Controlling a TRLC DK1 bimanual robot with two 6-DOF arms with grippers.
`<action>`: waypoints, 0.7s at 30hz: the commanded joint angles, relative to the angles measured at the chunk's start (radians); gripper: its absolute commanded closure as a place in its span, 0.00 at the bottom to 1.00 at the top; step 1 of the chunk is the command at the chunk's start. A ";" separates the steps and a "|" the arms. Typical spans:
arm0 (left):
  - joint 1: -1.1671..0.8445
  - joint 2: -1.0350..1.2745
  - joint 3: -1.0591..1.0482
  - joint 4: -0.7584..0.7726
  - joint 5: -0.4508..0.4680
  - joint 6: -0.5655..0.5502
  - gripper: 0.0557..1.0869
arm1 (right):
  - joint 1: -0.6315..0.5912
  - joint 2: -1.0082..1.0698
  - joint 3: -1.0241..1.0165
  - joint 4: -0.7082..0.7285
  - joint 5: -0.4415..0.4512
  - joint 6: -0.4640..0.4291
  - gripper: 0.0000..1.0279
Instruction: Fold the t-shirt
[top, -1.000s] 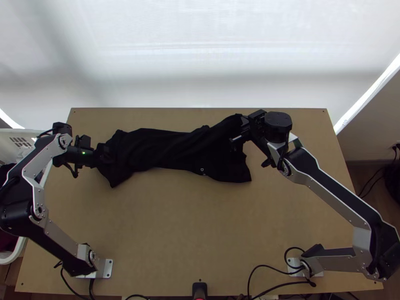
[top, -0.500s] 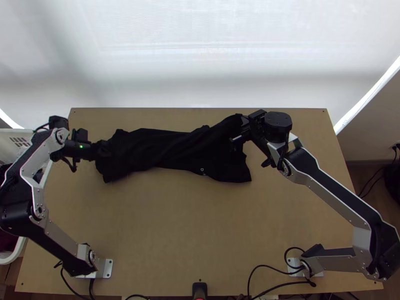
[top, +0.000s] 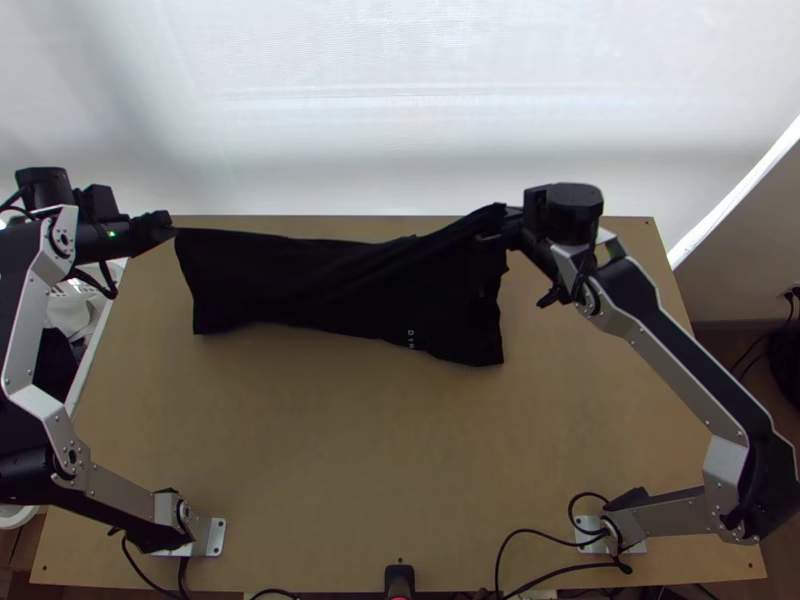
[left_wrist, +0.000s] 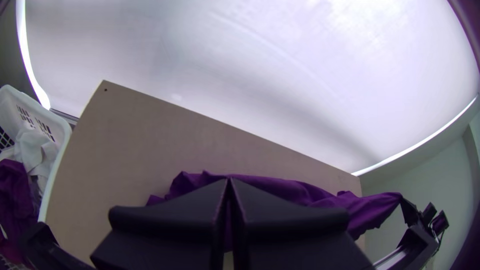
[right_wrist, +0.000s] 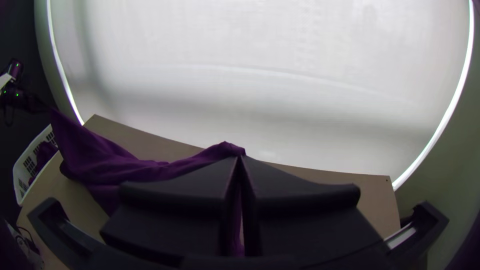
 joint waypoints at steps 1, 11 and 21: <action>0.009 -0.035 0.084 -0.015 -0.036 -0.067 0.96 | -0.040 0.035 0.140 -0.082 0.016 0.090 0.97; 0.029 -0.003 0.368 -0.023 -0.119 -0.130 0.96 | -0.142 0.175 0.518 -0.324 0.016 0.149 0.97; 0.018 -0.044 0.552 0.106 -0.234 -0.190 0.96 | -0.201 0.230 0.832 -0.203 0.029 0.070 0.97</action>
